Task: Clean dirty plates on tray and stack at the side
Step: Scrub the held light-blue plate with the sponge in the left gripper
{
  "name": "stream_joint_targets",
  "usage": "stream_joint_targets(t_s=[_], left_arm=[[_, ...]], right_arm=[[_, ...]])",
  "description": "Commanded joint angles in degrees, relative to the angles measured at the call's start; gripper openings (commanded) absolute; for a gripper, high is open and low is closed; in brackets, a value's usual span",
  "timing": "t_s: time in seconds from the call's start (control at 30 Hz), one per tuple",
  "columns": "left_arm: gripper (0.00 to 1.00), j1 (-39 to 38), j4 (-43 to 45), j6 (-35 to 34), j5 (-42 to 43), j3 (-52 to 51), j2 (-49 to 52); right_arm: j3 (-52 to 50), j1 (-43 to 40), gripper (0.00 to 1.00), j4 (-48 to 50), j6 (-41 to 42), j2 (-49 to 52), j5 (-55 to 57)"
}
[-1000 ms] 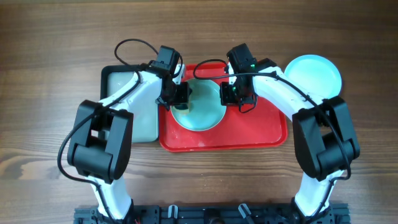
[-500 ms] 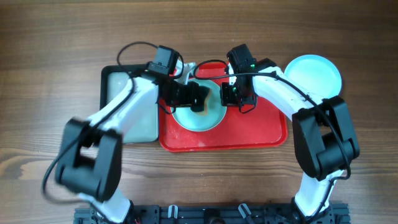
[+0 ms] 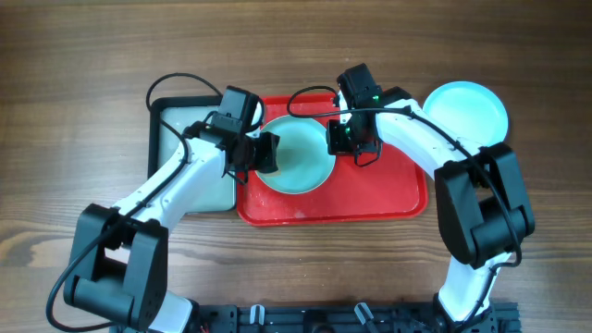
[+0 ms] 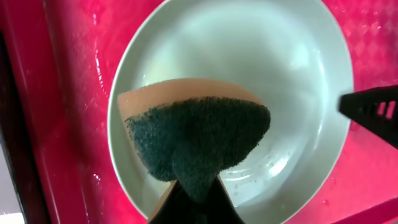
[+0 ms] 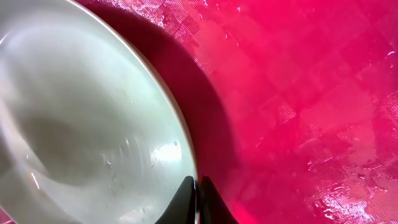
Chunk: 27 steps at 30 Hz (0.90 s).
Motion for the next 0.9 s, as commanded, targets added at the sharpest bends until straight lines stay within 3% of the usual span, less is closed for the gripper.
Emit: stream_joint_targets(t_s=[0.0, 0.1, 0.27, 0.4, 0.5, 0.63, 0.73, 0.87], left_arm=[[0.04, -0.2, 0.9, -1.9, -0.8, -1.2, 0.8], [0.04, -0.3, 4.6, -2.2, -0.8, -3.9, 2.1], [0.04, -0.3, 5.0, -11.0, -0.7, -4.7, 7.3], [0.04, -0.3, 11.9, -11.0, 15.1, -4.7, 9.5], [0.04, 1.5, 17.7, -11.1, 21.3, -3.6, 5.6], [0.04, 2.9, 17.4, -10.4, 20.0, -1.6, -3.7], [0.05, 2.8, 11.4, -8.0, 11.6, -1.6, -7.3], [0.06, 2.4, 5.5, -4.0, 1.3, -1.8, -4.9]], right_arm=[[-0.2, 0.3, 0.05, 0.2, 0.3, 1.0, -0.1], [-0.2, 0.3, 0.04, 0.3, 0.4, 1.0, -0.1], [-0.2, 0.3, 0.04, -0.2, 0.3, 1.0, -0.1], [-0.2, 0.3, 0.04, -0.2, 0.3, 1.0, -0.1], [-0.2, 0.3, 0.04, -0.2, 0.3, 1.0, -0.1], [-0.2, 0.3, 0.04, -0.2, 0.2, 1.0, -0.1], [-0.2, 0.3, 0.04, -0.2, 0.3, 1.0, -0.1], [-0.2, 0.3, 0.04, 0.2, 0.3, 1.0, -0.1]])
